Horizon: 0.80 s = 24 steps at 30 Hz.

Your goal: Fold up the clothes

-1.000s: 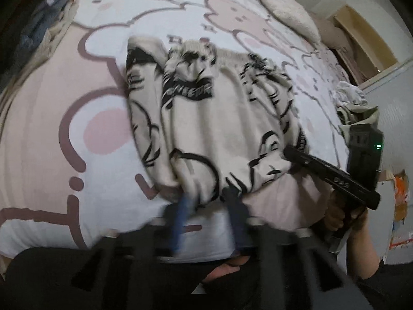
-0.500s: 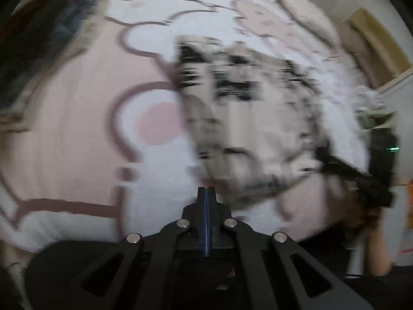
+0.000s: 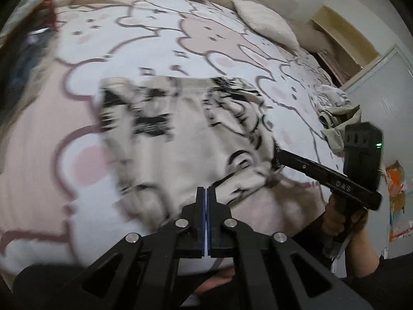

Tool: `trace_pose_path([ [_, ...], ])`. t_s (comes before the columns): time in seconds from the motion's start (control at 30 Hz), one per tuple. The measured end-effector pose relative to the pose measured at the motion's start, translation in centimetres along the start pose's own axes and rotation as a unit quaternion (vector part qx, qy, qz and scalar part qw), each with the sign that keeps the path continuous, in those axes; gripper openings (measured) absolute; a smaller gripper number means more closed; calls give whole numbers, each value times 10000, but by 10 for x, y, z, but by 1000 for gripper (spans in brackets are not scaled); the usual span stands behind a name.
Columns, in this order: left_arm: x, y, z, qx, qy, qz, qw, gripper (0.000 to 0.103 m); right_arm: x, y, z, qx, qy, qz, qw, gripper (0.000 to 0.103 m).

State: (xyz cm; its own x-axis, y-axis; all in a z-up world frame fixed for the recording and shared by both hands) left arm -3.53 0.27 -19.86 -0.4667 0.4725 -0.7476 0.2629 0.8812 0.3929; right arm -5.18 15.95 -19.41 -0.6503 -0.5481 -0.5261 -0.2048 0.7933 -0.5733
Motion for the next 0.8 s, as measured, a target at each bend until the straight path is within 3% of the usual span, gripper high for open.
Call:
trace_pose_path([
  [0.13,15,-8,3,55,-137,-99,9998,1,23,-5,-1,-384,-210,221,9988,1],
  [0.23,13,-17,4,39,-179,-128,9998,1,26,21,-6,-704,-269,992,9922,1],
  [0.33,4,-22,-5,48,-73,-90,9999,2,3,47,-31,-497,29,1361,9894,1],
  [0.37,0,-22,-12,50,16,-46,10000,4,-2,47,-41,-464,126,1300,9904,1],
  [0.43,3,-23,-26,62,193,-28,9998,25,0,36,-56,-483,227,1008,9935,1],
  [0.47,6,-23,-33,69,281,-26,9996,30,6,27,-60,-524,204,828,9950,1],
  [0.6,27,-27,-54,214,565,-372,9975,32,49,-9,-51,-839,-267,310,9956,1],
  [0.73,37,-54,-60,317,664,-1045,9918,32,83,-11,-37,-1020,-706,511,9910,1],
  [0.8,32,-68,-57,331,663,-1182,9902,32,87,4,-38,-925,-735,746,9902,1],
])
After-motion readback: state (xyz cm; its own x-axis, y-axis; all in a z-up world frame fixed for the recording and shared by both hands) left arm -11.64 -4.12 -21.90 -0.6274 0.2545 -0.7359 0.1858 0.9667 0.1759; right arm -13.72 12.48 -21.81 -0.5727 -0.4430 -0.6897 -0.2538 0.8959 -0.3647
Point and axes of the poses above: each gripper's, at about its wrist camera, not at the fingertips, and x roughly the way its jaws point, y to its right, z to its underside, the point moved 6 cm from there along x, roughly the way its jaws point, and after that the axes turned 12 degrees about y, right-handed, at the moved point
